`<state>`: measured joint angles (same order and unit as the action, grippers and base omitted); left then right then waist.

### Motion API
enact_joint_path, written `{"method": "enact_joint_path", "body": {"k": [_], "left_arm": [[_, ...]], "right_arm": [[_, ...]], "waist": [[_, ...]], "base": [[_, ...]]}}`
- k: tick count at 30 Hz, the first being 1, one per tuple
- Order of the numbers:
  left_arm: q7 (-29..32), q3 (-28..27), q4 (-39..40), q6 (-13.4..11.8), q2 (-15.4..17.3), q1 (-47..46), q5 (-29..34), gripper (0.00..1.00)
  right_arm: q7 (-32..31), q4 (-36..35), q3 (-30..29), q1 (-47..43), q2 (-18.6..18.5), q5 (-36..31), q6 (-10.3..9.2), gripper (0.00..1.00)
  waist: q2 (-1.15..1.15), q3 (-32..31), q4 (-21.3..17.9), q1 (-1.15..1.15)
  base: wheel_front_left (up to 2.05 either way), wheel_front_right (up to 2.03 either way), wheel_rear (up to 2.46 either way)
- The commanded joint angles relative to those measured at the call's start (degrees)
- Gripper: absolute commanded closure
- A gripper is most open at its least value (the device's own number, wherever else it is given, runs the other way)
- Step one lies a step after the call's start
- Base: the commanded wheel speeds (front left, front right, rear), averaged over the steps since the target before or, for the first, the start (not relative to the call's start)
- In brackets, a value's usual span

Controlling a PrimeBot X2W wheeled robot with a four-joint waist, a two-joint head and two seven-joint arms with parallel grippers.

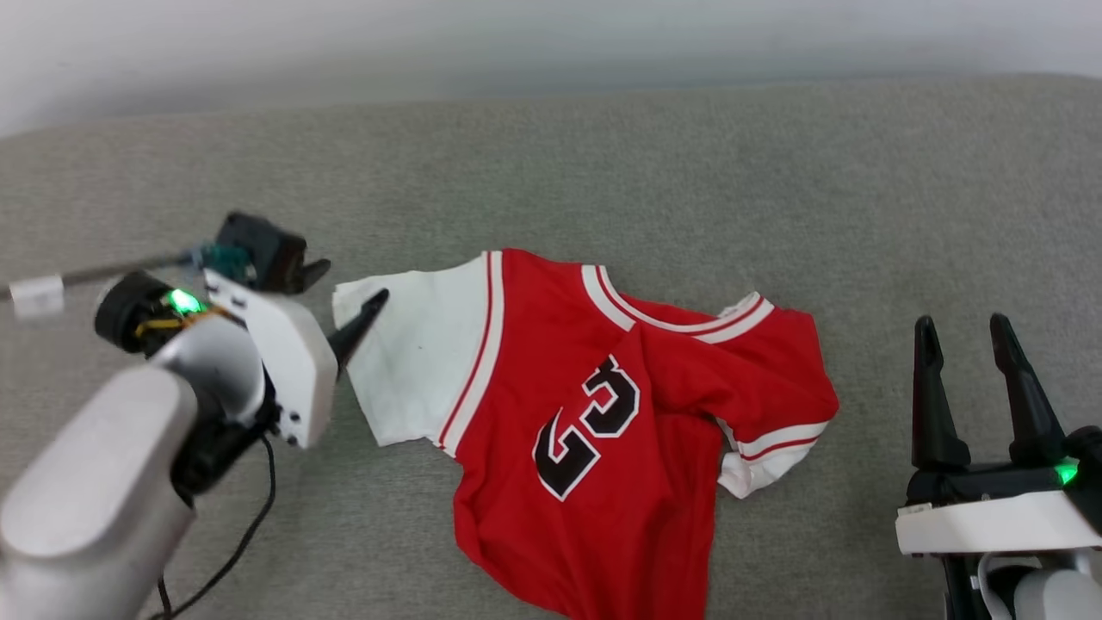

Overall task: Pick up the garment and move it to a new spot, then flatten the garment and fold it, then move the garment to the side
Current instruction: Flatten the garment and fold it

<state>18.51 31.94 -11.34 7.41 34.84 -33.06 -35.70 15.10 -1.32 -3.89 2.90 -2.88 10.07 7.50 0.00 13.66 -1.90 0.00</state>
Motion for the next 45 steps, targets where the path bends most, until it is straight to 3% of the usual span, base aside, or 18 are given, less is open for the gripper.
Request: {"method": "enact_joint_path", "body": {"k": [1,5,9,17,18,19,20,29,35,45], "left_arm": [[2.1,0.7,-0.5,0.0,0.4,-1.7,-1.9,0.0],[11.9,4.6,-3.3,0.0,4.0,-8.0,-7.3,0.0],[19.3,6.9,-7.5,0.0,5.8,-12.0,-8.7,0.0],[23.5,8.1,-13.3,0.0,4.9,-13.6,-12.0,0.0],[23.9,8.8,-13.6,0.0,4.9,-13.4,-12.1,0.44],[24.2,9.6,-13.6,0.0,4.8,-13.2,-12.2,0.96],[24.4,10.5,-13.3,0.0,4.5,-12.6,-12.7,1.0],[11.3,6.8,-15.6,-0.6,4.2,-14.5,-12.7,1.0],[2.4,2.9,-16.2,-3.9,5.9,-12.5,-12.4,1.0],[-0.4,0.8,-14.8,-7.5,8.9,-2.3,-15.7,1.0]], "right_arm": [[0.1,-0.3,0.1,0.7,0.0,0.2,-0.02,0.0],[0.1,-0.5,0.5,2.0,0.0,0.8,-0.02,0.0],[0.1,-0.2,0.9,2.2,0.0,1.3,-0.02,0.0],[0.1,-0.4,3.0,3.1,0.0,1.7,-0.02,0.0],[0.1,-0.4,3.0,3.1,0.0,1.6,-0.02,0.0],[0.1,-0.5,3.0,3.2,0.0,1.6,-0.02,0.0],[0.1,-0.6,2.9,3.2,0.0,1.5,-0.02,0.0],[0.1,-0.2,1.5,3.3,0.0,-0.6,-0.02,0.0],[0.1,0.7,1.0,1.9,0.0,-1.2,-0.02,0.0],[0.1,2.0,1.0,0.3,0.0,-2.5,-0.02,0.0]], "waist": [[0.0,2.1,-1.8,0.0],[0.0,4.6,-3.6,0.0],[0.0,6.7,-5.0,0.0],[0.0,9.9,-6.6,0.0],[0.0,10.1,-6.6,0.0],[0.0,10.3,-6.6,0.0],[0.0,10.5,-6.5,0.0],[0.0,7.9,-2.9,0.0],[0.0,3.9,0.5,0.0],[0.0,-0.2,5.8,0.0]], "base": [[0.0,0.0,0.0],[0.0,0.0,0.0],[0.0,0.0,0.0],[0.0,0.0,0.0],[0.0,0.0,0.0],[0.0,0.0,0.0],[0.0,0.0,0.0],[0.0,0.0,0.0],[0.0,0.0,0.0],[0.0,0.0,0.0]]}}
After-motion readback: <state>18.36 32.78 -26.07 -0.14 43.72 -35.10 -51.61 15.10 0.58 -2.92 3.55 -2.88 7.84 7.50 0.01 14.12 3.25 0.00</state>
